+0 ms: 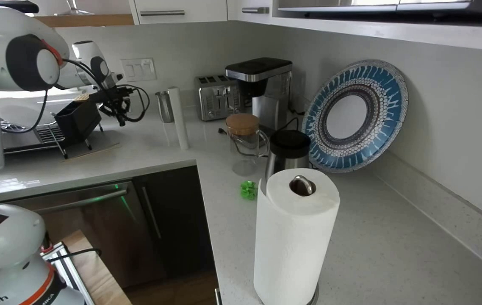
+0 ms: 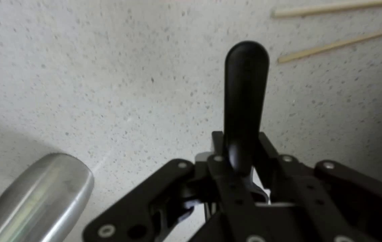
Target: Put the black ladle on top of the glass jar with a brown lid
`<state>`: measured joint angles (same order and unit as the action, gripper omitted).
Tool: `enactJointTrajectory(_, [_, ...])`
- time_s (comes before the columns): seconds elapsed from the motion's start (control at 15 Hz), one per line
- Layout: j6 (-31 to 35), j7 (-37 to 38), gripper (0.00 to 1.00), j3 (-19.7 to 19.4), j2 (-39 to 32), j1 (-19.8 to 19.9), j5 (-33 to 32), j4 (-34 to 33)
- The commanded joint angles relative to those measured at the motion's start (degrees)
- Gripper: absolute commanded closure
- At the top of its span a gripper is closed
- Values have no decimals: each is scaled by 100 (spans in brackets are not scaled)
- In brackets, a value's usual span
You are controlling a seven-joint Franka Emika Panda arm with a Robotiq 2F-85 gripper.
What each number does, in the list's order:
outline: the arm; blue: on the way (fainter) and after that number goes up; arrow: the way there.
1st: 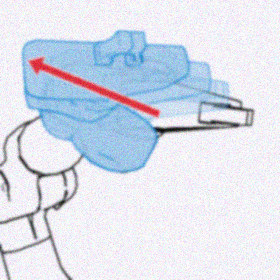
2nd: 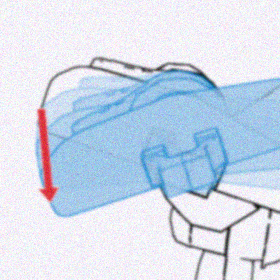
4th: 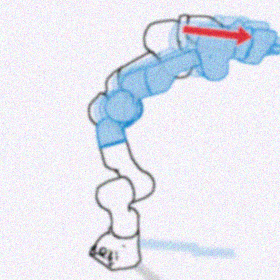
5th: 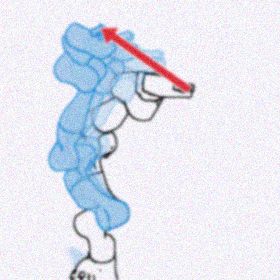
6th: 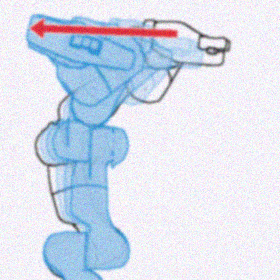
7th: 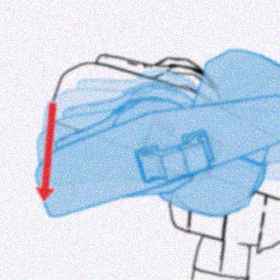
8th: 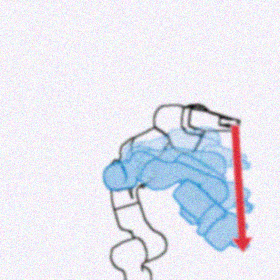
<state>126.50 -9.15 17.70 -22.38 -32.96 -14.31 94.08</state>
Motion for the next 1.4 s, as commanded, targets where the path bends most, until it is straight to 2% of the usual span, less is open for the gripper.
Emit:
enactJointTrajectory(0.0, [-331,337,94,154,917,198,252,1051])
enactJointTrajectory(0.13, [-288,471,94,253,1403,279,381,1643])
enactJointTrajectory(0.2, [-343,879,94,223,1652,272,293,1957])
enactJointTrajectory(0.27, [-79,976,94,268,1803,334,375,2230])
enactJointTrajectory(0.33, [-339,698,94,301,1192,305,194,1397])
enactJointTrajectory(0.4, [-326,741,75,331,1320,328,191,1560])
enactJointTrajectory(0.6, [-328,735,75,349,1291,351,190,1472])
enactJointTrajectory(0.67, [-328,733,94,347,1257,355,189,1442])
enactJointTrajectory(0.8, [-474,1382,94,235,1310,358,-100,1473])
enactJointTrajectory(0.93, [-451,1974,94,142,1633,462,-193,1773])
enactJointTrajectory(1.13, [-1218,2259,94,106,2101,680,-83,2105])
enactJointTrajectory(1.33, [-2274,2325,94,153,2610,873,20,2487])
